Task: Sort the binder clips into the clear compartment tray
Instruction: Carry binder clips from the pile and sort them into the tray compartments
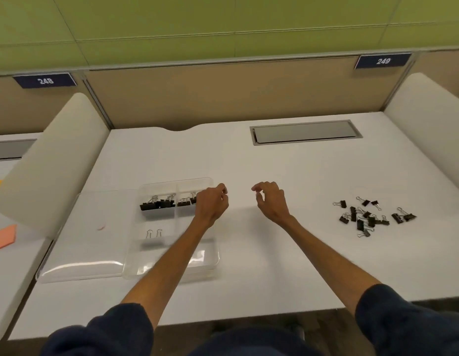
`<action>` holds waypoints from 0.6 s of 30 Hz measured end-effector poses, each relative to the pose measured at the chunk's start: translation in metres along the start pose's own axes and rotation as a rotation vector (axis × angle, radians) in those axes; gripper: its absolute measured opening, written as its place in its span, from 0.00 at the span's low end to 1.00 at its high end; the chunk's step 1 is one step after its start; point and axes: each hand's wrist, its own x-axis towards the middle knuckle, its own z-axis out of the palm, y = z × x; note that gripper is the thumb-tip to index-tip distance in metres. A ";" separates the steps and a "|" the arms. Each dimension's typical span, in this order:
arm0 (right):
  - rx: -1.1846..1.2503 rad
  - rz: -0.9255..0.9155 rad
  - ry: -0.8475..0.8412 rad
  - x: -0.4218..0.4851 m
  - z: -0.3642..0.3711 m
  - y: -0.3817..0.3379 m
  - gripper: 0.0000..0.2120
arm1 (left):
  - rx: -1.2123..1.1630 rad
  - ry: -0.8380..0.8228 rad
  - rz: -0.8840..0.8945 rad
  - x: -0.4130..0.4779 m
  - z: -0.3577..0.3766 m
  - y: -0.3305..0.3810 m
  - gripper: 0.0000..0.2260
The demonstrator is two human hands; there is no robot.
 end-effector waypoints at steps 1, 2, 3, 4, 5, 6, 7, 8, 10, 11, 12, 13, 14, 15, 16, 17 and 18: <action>0.001 0.024 0.006 -0.002 -0.009 0.009 0.11 | -0.012 -0.008 0.019 0.003 0.005 0.011 0.07; 0.001 0.051 0.011 -0.004 -0.018 0.019 0.11 | -0.023 -0.015 0.039 0.006 0.011 0.023 0.07; 0.000 0.077 0.015 -0.006 -0.027 0.029 0.11 | -0.029 -0.025 0.059 0.009 0.017 0.034 0.07; -0.004 0.100 0.022 -0.009 -0.036 0.039 0.11 | -0.033 -0.036 0.075 0.011 0.023 0.045 0.07; -0.009 0.121 0.031 -0.012 -0.044 0.049 0.11 | -0.039 -0.048 0.089 0.013 0.029 0.056 0.07; -0.014 0.140 0.039 -0.015 -0.052 0.059 0.11 | -0.047 -0.057 0.102 0.015 0.035 0.067 0.07; -0.019 0.159 0.044 -0.019 -0.059 0.069 0.11 | -0.052 -0.065 0.118 0.016 0.040 0.079 0.08; -0.026 0.176 0.049 -0.022 -0.066 0.079 0.11 | -0.056 -0.073 0.136 0.016 0.045 0.090 0.08; -0.034 0.210 0.063 -0.030 -0.080 0.097 0.11 | -0.069 -0.096 0.175 0.017 0.056 0.112 0.08; -0.038 0.224 0.079 -0.034 -0.087 0.106 0.11 | -0.073 -0.107 0.195 0.017 0.061 0.124 0.09; -0.041 0.237 0.098 -0.037 -0.093 0.115 0.11 | -0.074 -0.117 0.214 0.017 0.066 0.135 0.09; -0.041 0.254 0.112 -0.041 -0.099 0.124 0.11 | -0.074 -0.125 0.230 0.017 0.072 0.145 0.09; -0.041 0.272 0.121 -0.044 -0.105 0.133 0.11 | -0.077 -0.135 0.243 0.018 0.077 0.156 0.10; -0.043 0.292 0.125 -0.047 -0.111 0.142 0.11 | -0.088 -0.148 0.254 0.018 0.083 0.166 0.10; -0.046 0.307 0.128 -0.050 -0.117 0.151 0.11 | -0.105 -0.164 0.265 0.018 0.088 0.175 0.10; -0.048 0.324 0.127 -0.053 -0.123 0.159 0.11 | -0.125 -0.182 0.278 0.017 0.094 0.185 0.11; -0.051 0.342 0.124 -0.056 -0.129 0.167 0.12 | -0.143 -0.200 0.290 0.017 0.099 0.195 0.11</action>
